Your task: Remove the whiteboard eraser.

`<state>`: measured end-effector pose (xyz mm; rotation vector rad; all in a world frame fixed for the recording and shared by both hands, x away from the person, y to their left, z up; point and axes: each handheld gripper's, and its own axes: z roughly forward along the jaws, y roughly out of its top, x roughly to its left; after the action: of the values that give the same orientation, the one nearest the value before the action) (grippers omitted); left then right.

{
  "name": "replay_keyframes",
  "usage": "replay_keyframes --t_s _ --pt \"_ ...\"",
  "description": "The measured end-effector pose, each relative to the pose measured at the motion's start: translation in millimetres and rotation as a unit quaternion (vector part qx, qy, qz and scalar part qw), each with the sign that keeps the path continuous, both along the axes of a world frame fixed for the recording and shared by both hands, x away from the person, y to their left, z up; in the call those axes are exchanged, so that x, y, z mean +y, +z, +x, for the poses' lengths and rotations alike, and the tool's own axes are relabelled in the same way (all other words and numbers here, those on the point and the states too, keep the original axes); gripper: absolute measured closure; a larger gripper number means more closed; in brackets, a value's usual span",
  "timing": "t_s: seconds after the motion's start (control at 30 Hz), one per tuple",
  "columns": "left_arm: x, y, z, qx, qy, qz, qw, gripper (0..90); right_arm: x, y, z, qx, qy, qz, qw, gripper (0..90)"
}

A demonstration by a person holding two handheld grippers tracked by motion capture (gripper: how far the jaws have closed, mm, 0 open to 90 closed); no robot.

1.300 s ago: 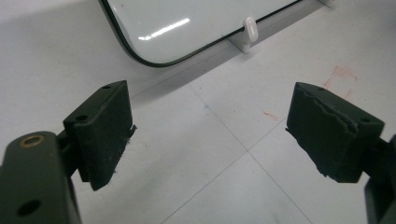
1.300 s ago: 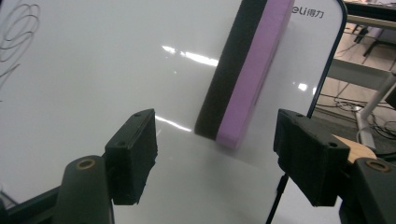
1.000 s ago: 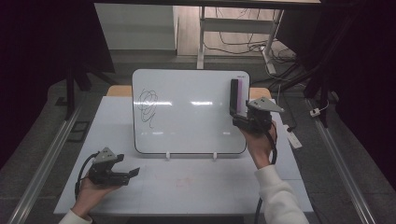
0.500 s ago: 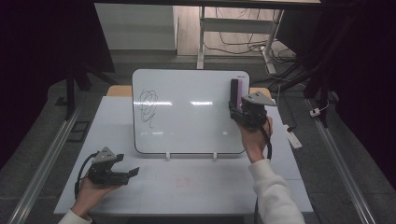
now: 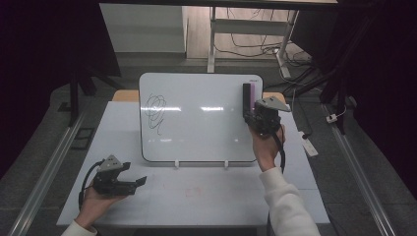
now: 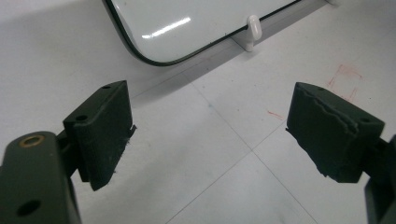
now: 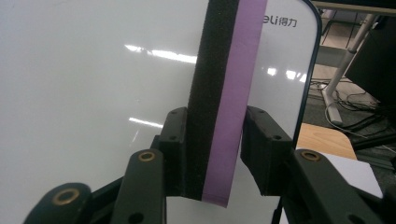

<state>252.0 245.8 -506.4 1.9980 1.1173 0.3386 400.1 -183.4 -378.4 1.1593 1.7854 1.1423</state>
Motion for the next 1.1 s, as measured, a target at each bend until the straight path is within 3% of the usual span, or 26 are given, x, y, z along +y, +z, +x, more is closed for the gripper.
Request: replay_keyframes --t_s 0.23,0.33,0.57,0.87,1.1 --pt "0.0 -0.2 0.3 0.000 0.000 0.000 1.0000 15.0 -3.5 -0.5 -2.5 -0.006 -0.003 0.003 1.0000 64.7" --pt "0.4 -0.2 0.5 0.000 0.000 0.001 1.0000 15.0 -6.0 2.3 -7.5 -0.025 -0.002 0.009 0.9997 65.6" --pt "-0.7 0.0 0.2 0.001 -0.002 0.001 1.0000 15.0 -3.3 6.6 -28.0 -0.039 0.034 -0.001 0.9987 65.8" --pt "-1.0 0.0 0.6 0.003 -0.002 -0.002 1.0000 15.1 -6.2 -6.0 -42.2 -0.027 0.069 0.014 0.9972 65.7" --pt "-2.2 0.6 0.4 0.005 -0.002 -0.004 1.0000 15.1 -7.1 -19.2 -53.0 -0.017 0.100 0.007 0.9949 65.7"
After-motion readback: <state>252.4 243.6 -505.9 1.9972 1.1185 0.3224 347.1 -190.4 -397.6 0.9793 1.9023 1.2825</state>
